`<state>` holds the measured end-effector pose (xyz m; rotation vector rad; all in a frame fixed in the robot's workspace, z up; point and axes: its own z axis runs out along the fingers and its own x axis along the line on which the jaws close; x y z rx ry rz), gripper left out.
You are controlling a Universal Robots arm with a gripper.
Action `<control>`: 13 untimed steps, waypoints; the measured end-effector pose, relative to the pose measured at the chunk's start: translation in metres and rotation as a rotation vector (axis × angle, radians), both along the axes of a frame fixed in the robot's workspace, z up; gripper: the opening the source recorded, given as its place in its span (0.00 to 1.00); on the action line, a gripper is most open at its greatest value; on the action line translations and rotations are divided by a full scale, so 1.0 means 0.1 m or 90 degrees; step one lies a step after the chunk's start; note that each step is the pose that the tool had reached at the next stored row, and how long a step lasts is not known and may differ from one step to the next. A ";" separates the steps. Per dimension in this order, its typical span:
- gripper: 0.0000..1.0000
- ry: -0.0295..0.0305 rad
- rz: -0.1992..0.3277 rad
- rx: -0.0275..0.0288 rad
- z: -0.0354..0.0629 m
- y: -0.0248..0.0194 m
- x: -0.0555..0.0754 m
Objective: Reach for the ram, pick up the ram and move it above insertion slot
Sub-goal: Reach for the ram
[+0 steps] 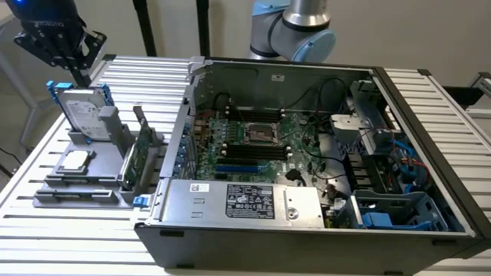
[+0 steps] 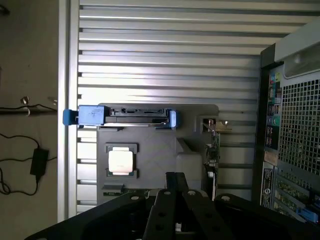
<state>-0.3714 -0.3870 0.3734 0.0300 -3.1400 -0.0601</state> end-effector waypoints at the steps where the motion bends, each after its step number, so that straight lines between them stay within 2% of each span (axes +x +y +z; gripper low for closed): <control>1: 0.11 0.0000 0.000 0.0000 0.000 0.000 0.00; 4: 0.11 0.0001 0.000 -0.0001 0.001 -0.001 0.00; 6: 0.11 -0.0004 0.000 0.0000 0.000 -0.031 0.00; 13: 0.11 -0.0006 0.000 0.0002 -0.008 -0.344 -0.03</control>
